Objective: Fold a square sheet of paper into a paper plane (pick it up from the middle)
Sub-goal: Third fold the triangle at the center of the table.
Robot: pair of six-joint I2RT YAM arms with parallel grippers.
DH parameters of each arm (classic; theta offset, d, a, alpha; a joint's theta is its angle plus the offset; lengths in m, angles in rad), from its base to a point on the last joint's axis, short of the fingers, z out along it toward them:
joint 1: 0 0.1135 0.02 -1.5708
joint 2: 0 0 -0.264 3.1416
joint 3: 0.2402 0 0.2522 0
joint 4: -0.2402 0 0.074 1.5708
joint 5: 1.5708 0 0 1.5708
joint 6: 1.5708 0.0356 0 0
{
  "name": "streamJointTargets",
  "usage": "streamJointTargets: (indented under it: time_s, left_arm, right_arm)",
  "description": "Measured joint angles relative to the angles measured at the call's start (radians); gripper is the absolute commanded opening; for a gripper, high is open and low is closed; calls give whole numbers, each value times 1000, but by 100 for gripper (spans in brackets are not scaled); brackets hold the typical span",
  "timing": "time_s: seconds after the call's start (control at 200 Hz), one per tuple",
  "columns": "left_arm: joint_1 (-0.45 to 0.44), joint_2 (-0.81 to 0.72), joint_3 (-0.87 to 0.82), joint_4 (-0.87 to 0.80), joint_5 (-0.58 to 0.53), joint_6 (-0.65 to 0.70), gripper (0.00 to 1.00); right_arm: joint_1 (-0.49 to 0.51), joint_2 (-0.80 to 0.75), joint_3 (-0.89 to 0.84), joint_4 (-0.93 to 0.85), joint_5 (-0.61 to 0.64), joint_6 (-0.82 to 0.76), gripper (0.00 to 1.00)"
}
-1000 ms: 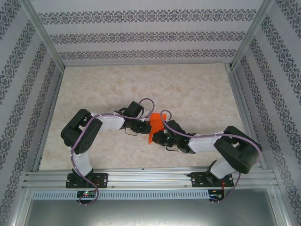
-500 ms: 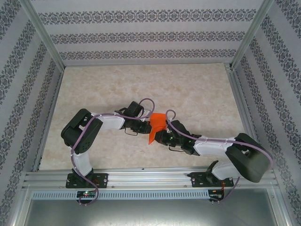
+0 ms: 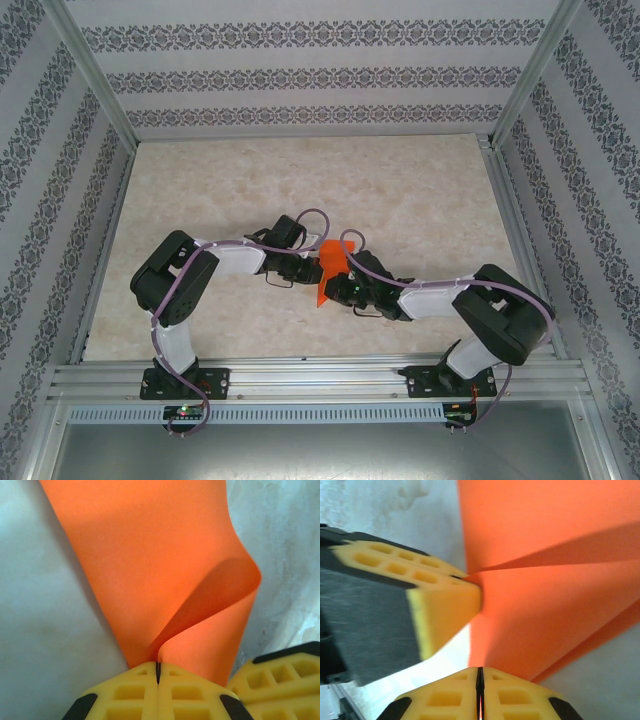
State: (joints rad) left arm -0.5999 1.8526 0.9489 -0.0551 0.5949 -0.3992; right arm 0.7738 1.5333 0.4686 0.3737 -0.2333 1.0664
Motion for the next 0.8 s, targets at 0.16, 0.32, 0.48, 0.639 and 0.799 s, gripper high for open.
streamJointTargets:
  time_s: [0.16, 0.32, 0.48, 0.639, 0.799]
  left_arm:
    - [0, 0, 0, 0, 0, 0, 2]
    - [0, 0, 0, 0, 0, 3, 2]
    - [0, 0, 0, 0, 0, 7, 1]
    - [0, 0, 0, 0, 0, 7, 1]
    - [0, 0, 0, 0, 0, 7, 1]
  right_arm:
    - [0, 7, -40, 49, -2, 1, 12]
    - [-8, -7, -42, 45, -11, 0, 12]
    - [-54, -102, -39, 2, -23, -24, 12]
    - [-117, -102, -25, 4, -54, -55, 12]
    - [-144, -40, -20, 4, -75, -75, 12]
